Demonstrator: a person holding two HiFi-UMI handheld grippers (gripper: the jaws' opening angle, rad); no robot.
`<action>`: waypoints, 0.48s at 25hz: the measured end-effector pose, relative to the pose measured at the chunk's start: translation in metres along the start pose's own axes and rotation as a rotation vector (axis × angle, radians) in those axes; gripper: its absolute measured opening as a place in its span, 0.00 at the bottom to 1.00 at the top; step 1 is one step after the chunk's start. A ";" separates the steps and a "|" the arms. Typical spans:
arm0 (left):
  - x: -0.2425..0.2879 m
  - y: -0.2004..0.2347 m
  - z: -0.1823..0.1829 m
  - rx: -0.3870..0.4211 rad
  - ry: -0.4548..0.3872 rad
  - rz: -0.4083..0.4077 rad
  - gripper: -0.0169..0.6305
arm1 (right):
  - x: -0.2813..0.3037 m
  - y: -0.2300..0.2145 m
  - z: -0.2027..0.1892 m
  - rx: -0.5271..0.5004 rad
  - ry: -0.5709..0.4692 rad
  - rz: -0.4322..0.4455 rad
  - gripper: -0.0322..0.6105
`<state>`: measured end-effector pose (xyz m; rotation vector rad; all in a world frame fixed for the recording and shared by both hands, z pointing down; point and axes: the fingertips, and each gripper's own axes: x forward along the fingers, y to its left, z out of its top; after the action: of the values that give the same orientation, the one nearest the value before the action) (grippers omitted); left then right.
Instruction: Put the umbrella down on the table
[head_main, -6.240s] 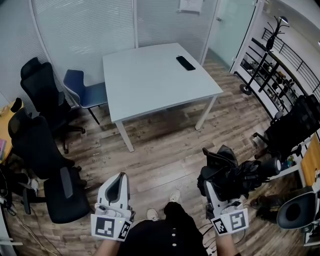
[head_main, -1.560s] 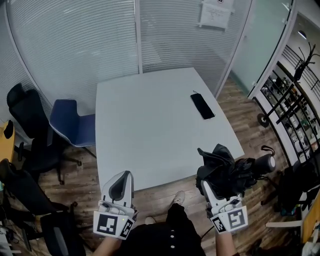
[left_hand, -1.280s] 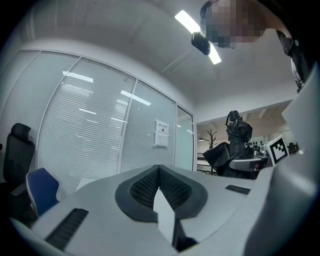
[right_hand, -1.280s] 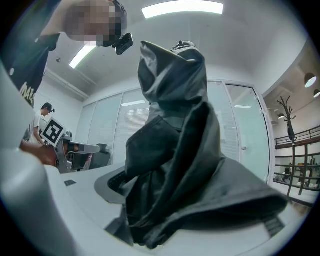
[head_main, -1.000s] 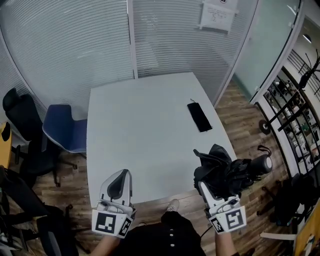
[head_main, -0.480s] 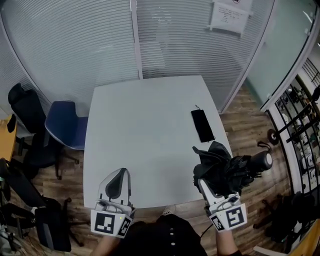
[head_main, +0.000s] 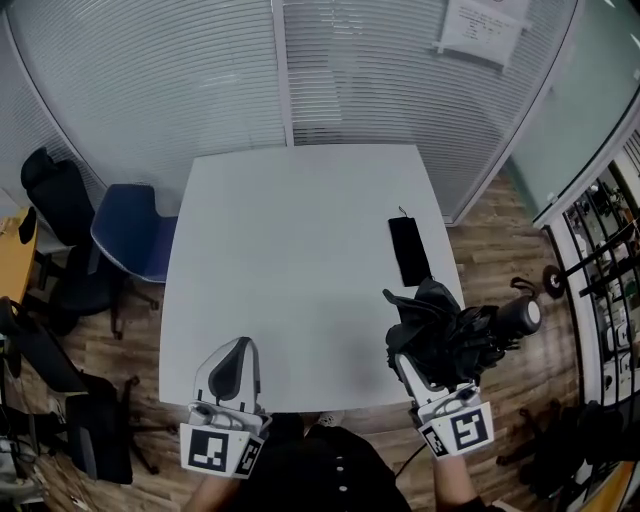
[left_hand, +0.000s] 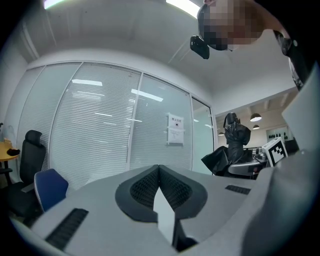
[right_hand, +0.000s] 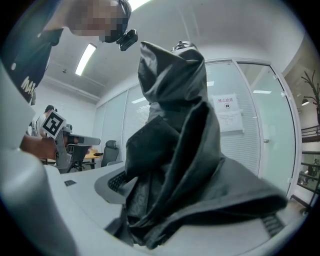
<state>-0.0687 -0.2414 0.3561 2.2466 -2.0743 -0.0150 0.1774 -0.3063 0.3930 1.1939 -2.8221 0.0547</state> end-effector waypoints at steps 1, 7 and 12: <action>0.000 0.002 -0.001 -0.001 0.001 0.003 0.05 | 0.005 0.000 -0.003 -0.002 0.009 0.003 0.53; -0.002 0.002 -0.005 0.007 -0.010 0.011 0.05 | 0.020 -0.007 -0.024 -0.015 0.049 0.023 0.52; 0.010 0.022 -0.004 0.007 -0.011 0.024 0.05 | 0.059 -0.012 -0.046 -0.028 0.101 0.030 0.52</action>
<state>-0.0890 -0.2531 0.3625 2.2306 -2.1106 -0.0185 0.1476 -0.3538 0.4440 1.1107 -2.7437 0.0746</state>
